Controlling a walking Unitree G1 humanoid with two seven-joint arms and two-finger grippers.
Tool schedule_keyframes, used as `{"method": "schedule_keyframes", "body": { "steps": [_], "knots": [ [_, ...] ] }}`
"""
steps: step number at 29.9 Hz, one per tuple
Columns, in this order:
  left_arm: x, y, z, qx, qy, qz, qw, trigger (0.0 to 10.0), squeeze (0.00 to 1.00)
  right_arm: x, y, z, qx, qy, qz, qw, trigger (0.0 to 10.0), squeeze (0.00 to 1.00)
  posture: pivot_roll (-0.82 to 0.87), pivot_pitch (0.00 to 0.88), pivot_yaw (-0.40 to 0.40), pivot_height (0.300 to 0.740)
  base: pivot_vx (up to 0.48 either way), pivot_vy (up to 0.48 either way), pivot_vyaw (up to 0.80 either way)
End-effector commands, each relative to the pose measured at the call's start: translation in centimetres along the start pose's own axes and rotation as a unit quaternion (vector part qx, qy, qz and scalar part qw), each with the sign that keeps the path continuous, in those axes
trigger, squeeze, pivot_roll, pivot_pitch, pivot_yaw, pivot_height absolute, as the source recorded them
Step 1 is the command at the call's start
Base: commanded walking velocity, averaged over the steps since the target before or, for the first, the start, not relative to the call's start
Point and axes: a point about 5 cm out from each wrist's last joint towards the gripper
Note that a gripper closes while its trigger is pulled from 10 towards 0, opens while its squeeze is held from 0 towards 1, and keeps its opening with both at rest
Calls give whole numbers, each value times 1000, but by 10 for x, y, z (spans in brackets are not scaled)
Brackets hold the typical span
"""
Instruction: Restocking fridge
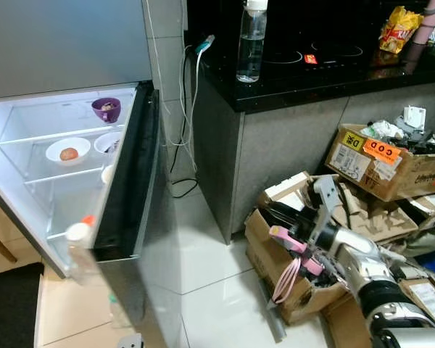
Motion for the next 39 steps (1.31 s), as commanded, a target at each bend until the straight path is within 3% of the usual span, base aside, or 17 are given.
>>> {"method": "schedule_keyframes", "body": {
  "steps": [1,2,6,8,10,11,13,17,20,24,28,39],
  "knots": [
    [-3,1,-13,22,8,-1,1000,10000,0,-5,12,-24,56,-19,-49,997,10000,0,-34,0,-63,740,0,0,731],
    [-4,1,-14,23,9,-1,1000,10000,0,-9,22,-38,88,-29,-86,992,10000,0,-33,0,-63,740,0,0,731],
    [-4,1,-15,24,10,-1,1000,10000,0,-15,40,-59,131,-45,-140,980,10000,0,-33,0,-65,740,0,0,727],
    [-4,1,-15,24,10,-1,1000,10000,0,-15,40,-59,131,-45,-140,980,10000,0,-33,0,-65,740,0,0,725],
    [-3,1,-15,25,9,1,1000,10000,0,-16,61,-84,181,-58,-184,964,10000,0,-31,0,-64,740,0,0,731],
    [-3,1,-15,25,9,1,1000,10000,0,-16,61,-84,181,-58,-184,964,10000,0,-31,0,-64,740,0,0,731],
    [-2,1,-16,26,9,3,1000,10000,0,-12,80,-106,227,-69,-219,947,10000,0,-27,0,-65,740,0,0,728],
    [-1,2,-17,27,9,4,1000,10000,0,-8,93,-121,257,-76,-247,931,10000,0,-27,0,-64,740,0,0,727],
    [0,2,-17,28,7,5,1000,10000,0,-2,114,-142,303,-84,-292,903,10000,0,-32,0,-58,740,0,0,725],
    [0,2,-16,28,6,5,1000,10000,0,2,122,-150,320,-90,-305,893,10000,0,-34,0,-56,740,0,0,725],
    [0,2,-15,27,2,4,1000,10000,0,19,141,-173,364,-109,-309,872,10000,0,-41,0,-50,740,0,0,725],
    [-2,1,-13,26,-4,2,1000,10000,0,34,152,-188,401,-114,-306,856,10000,0,-46,0,-47,740,0,0,725]
  ]
}}
Point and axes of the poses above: a point about 5 cm out from each wrist's last joint towards the gripper, its own y axis pointing back from the gripper into the wrist, its own z axis along the axis of the wrist's last joint, x = y × z, and after that the axes turned 3 degrees about -y, right-handed
